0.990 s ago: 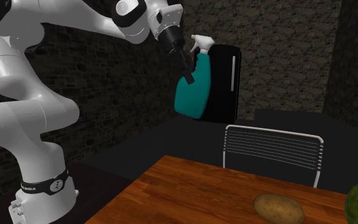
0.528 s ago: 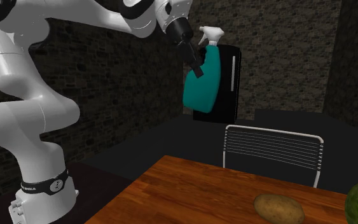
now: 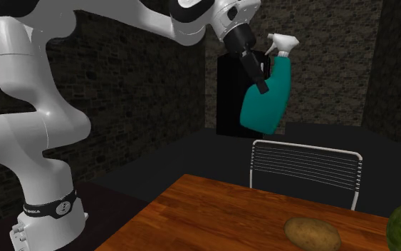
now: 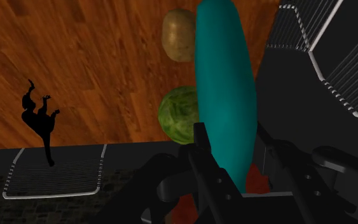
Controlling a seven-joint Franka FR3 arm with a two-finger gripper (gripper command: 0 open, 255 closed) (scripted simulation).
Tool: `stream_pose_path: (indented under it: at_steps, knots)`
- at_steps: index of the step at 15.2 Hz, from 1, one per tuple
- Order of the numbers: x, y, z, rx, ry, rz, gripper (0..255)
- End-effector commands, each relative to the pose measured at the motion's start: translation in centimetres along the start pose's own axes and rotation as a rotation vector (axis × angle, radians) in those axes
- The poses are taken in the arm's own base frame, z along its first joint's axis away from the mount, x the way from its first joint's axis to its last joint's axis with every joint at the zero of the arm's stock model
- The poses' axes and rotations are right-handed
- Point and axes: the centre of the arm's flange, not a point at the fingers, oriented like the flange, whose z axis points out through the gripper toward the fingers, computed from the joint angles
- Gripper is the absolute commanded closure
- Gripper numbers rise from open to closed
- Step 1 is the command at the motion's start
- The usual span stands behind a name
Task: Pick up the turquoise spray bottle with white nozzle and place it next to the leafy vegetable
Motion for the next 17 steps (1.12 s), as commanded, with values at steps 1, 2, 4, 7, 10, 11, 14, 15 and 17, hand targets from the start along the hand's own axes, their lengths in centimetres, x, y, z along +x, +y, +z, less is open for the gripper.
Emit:
stream_pose_path:
  at_steps: [1, 2, 4, 7, 10, 11, 14, 15, 17]
  knots:
    - [1.8, -0.3, 1.9, 0.0, 0.001, 0.0, 255]
    - [2.8, -0.5, 2.7, 0.0, 0.001, 0.0, 255]
    - [4.8, -1.0, 4.4, 0.0, 0.001, 0.0, 255]
    - [7.7, -1.6, 7.0, 0.0, 0.001, 0.0, 255]
    - [10.7, -2.3, 9.5, 0.0, 0.001, 0.0, 255]
    - [11.7, -2.5, 10.4, 0.0, 0.001, 0.0, 255]
    - [14.6, -3.2, 12.9, 0.0, 0.001, 0.0, 255]
    - [15.6, -3.4, 13.8, 0.0, 0.001, 0.0, 255]
    - [17.6, -3.8, 15.5, 0.0, 0.001, 0.0, 255]
